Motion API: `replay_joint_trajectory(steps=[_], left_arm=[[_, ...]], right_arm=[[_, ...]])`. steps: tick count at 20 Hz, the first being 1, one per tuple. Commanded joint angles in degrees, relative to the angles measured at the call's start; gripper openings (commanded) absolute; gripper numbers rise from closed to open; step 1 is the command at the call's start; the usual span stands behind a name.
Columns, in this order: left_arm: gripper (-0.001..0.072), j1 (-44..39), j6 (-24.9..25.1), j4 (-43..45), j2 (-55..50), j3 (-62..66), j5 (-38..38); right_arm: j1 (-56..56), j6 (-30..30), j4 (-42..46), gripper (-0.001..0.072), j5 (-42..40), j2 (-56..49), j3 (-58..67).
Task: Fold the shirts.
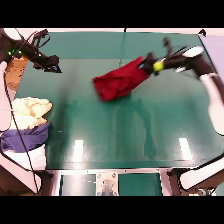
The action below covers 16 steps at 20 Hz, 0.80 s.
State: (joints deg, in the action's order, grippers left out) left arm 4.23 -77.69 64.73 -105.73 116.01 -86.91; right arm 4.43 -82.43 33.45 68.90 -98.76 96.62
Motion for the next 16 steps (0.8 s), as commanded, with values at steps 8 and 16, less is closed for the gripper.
replay_joint_trajectory(steps=[8,16], left_arm=[[0.0021,0.04,-0.33,-0.07,0.04,0.04,-0.70],[0.0021,0.02,-0.31,-0.07,0.02,0.04,-0.72]], right_arm=[[32.20,-11.82,10.93,0.0017,4.83,13.05,4.83],[48.06,-17.86,19.52,0.0015,6.86,15.21,3.52]])
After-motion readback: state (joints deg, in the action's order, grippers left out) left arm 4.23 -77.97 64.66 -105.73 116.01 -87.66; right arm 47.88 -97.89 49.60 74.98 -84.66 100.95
